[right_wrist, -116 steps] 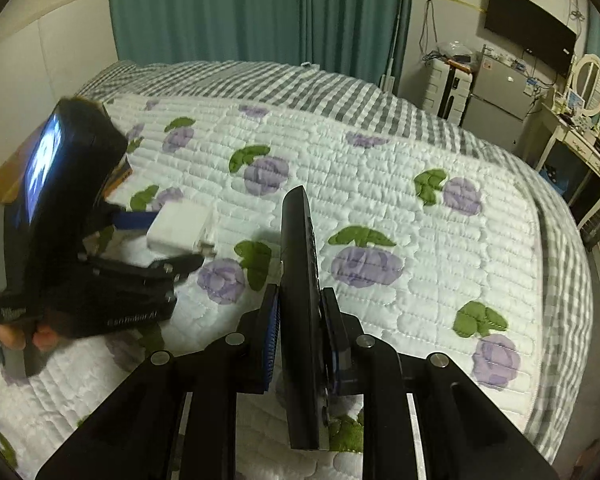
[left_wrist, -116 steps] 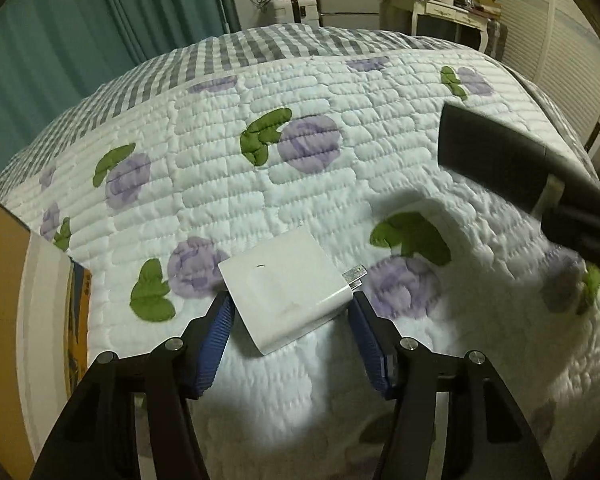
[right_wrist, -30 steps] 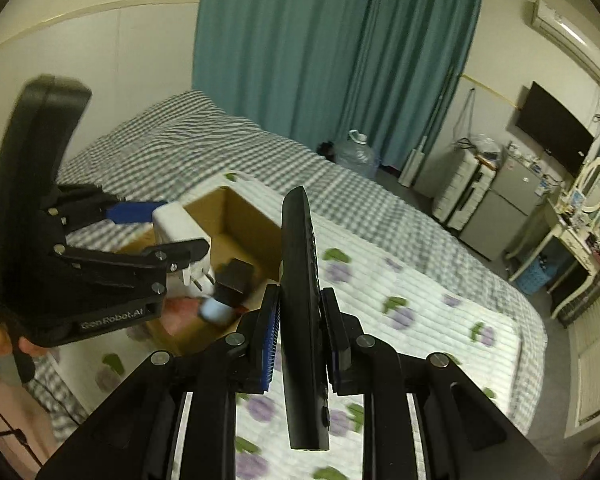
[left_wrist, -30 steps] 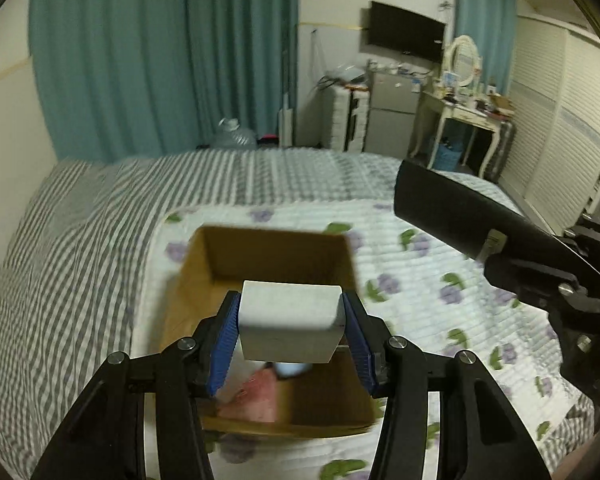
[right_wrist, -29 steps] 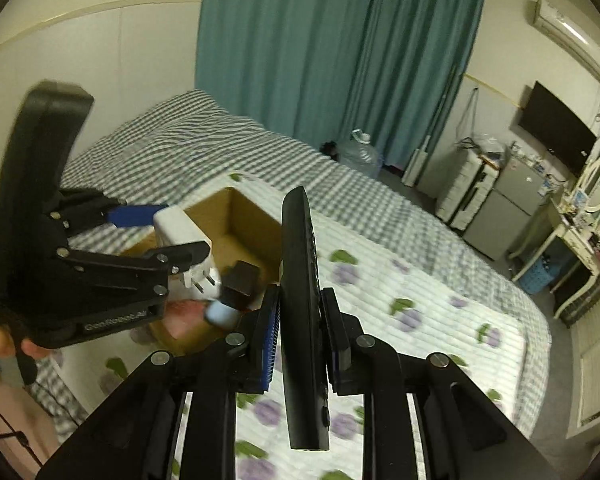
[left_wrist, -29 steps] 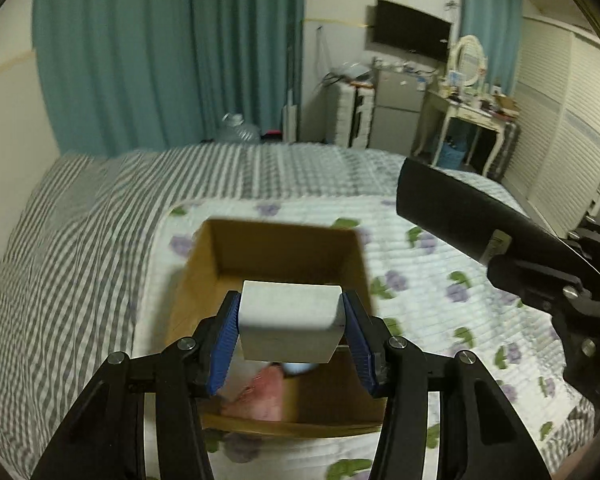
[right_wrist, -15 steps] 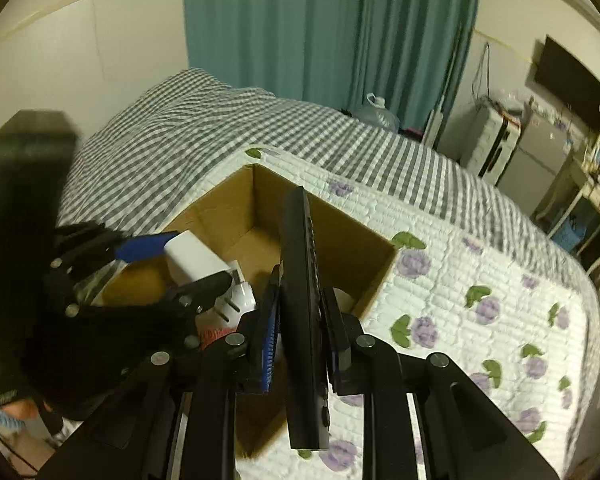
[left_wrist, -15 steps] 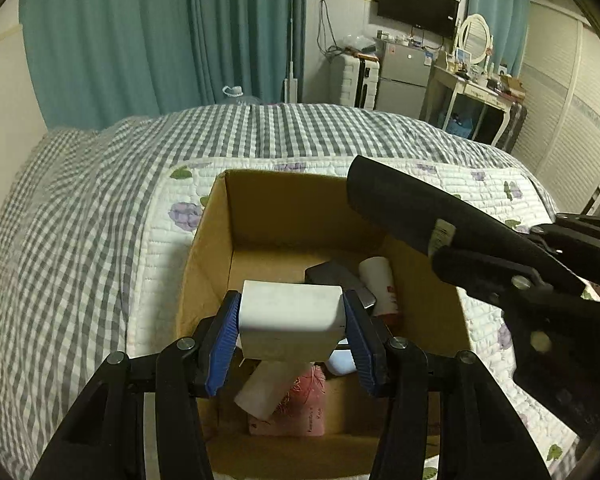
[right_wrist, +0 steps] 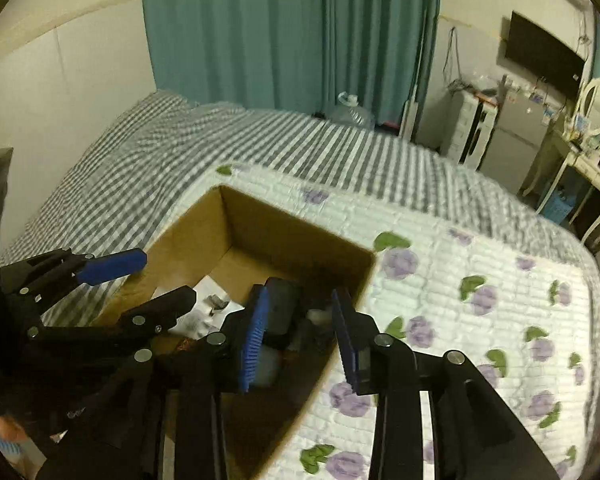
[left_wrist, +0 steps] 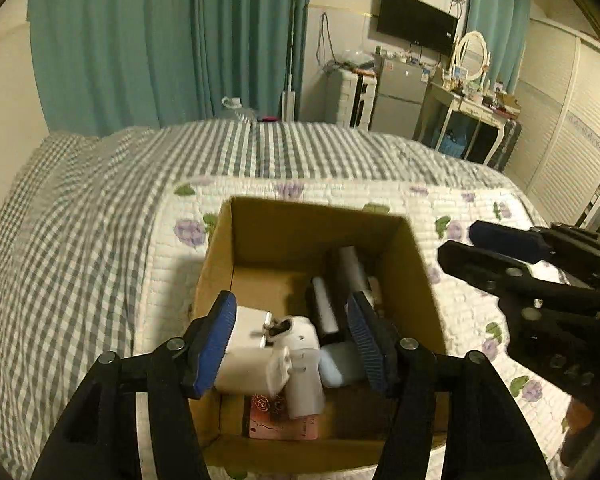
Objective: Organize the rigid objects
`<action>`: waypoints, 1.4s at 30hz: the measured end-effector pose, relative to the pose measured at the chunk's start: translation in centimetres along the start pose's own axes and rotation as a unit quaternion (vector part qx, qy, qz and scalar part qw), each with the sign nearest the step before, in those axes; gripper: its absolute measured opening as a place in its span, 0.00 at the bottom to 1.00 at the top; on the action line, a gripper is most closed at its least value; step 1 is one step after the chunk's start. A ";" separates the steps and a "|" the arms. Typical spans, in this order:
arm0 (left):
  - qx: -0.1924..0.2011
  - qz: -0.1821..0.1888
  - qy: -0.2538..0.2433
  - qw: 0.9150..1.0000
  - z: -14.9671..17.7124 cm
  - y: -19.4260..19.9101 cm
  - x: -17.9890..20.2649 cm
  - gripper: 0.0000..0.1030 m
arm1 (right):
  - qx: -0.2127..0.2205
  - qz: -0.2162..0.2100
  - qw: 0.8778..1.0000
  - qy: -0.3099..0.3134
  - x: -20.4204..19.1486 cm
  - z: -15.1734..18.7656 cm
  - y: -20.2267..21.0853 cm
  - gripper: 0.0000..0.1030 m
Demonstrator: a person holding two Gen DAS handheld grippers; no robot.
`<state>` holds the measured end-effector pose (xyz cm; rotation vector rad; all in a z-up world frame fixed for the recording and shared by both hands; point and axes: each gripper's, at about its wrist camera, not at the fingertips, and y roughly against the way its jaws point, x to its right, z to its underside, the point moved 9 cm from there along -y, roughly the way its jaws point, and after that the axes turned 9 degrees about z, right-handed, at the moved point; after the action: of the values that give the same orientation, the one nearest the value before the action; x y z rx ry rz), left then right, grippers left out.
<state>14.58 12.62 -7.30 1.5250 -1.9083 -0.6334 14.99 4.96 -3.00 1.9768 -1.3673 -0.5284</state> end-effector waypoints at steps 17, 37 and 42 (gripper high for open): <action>0.176 -0.049 -0.058 0.981 -3.0 14.0 6.5 0.73 | 0.156 0.123 0.980 -0.020 5.8 0.8 19.1 0.95; 0.184 -0.069 -0.064 0.978 5.0 13.7 8.3 0.74 | 0.171 0.137 0.967 -0.133 9.0 10.0 18.8 1.00; 0.175 -0.064 -0.063 0.980 5.6 13.2 8.1 0.74 | 0.157 0.140 0.968 -0.132 9.0 10.6 17.6 1.00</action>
<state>0.35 7.65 -0.77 1.8781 -2.1141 -0.4765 -0.23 -10.51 2.70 1.9552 -1.9670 -0.4761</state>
